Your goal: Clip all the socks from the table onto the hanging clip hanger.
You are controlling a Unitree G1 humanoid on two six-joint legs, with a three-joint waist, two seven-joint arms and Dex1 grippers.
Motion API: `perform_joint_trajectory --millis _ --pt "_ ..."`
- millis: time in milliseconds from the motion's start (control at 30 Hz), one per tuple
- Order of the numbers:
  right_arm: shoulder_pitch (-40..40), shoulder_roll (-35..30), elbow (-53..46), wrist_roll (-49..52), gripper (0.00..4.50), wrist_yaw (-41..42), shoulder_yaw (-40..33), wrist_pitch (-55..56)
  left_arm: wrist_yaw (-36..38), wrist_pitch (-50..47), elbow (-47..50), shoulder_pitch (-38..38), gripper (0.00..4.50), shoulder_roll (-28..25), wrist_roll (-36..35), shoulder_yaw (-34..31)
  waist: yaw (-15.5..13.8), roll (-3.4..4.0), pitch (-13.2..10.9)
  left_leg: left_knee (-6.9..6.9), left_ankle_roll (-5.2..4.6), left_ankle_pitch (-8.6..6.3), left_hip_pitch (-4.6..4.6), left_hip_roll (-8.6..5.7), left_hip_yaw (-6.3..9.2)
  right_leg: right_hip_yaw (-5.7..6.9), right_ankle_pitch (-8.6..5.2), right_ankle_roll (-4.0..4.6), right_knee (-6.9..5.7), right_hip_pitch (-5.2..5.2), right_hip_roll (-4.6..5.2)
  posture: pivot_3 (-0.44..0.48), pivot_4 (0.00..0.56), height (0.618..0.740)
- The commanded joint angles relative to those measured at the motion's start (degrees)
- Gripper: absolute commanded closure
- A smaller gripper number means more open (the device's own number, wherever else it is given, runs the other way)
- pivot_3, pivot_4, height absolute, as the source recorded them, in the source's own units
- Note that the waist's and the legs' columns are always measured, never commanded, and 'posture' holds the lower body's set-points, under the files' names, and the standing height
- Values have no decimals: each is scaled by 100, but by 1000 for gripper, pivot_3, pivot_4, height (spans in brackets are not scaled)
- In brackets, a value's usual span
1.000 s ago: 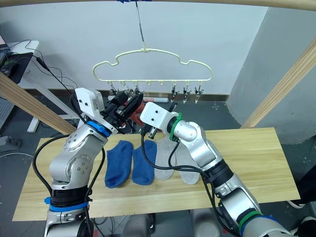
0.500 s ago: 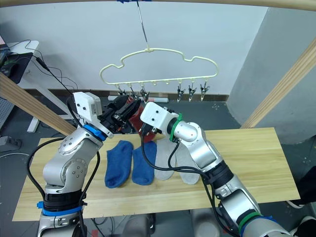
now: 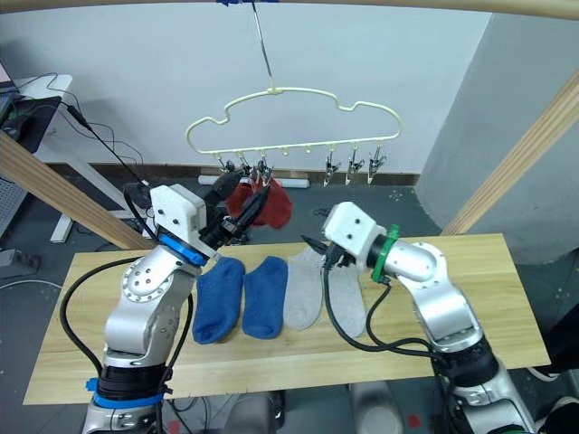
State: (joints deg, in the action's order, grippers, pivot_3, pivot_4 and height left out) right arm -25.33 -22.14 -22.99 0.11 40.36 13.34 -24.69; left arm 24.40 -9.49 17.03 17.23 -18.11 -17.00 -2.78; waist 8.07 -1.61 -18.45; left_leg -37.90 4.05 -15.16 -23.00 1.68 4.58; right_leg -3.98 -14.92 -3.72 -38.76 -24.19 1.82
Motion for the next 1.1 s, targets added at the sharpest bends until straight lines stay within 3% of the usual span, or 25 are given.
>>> perform_joint_trajectory --millis 33,567,1100 --pt "64 -140 -499 263 2000 20 -273 -233 -101 324 -33 -56 1833 146 210 94 33 0 0 0 0 0 2 0 -2 -2 0 0 -1 0 -2 -250 299 733" --pt "130 -523 -729 503 2000 -247 -653 -558 -528 789 -906 290 1833 736 693 207 77 0 0 -1 -1 0 3 2 -2 -4 0 0 -1 1 -9 -281 295 733" --pt "289 -691 -729 583 2000 -331 -678 -518 -744 949 -493 -98 1833 784 938 303 154 0 0 -2 0 0 4 2 -3 -6 0 -1 -2 2 -9 -289 288 733"
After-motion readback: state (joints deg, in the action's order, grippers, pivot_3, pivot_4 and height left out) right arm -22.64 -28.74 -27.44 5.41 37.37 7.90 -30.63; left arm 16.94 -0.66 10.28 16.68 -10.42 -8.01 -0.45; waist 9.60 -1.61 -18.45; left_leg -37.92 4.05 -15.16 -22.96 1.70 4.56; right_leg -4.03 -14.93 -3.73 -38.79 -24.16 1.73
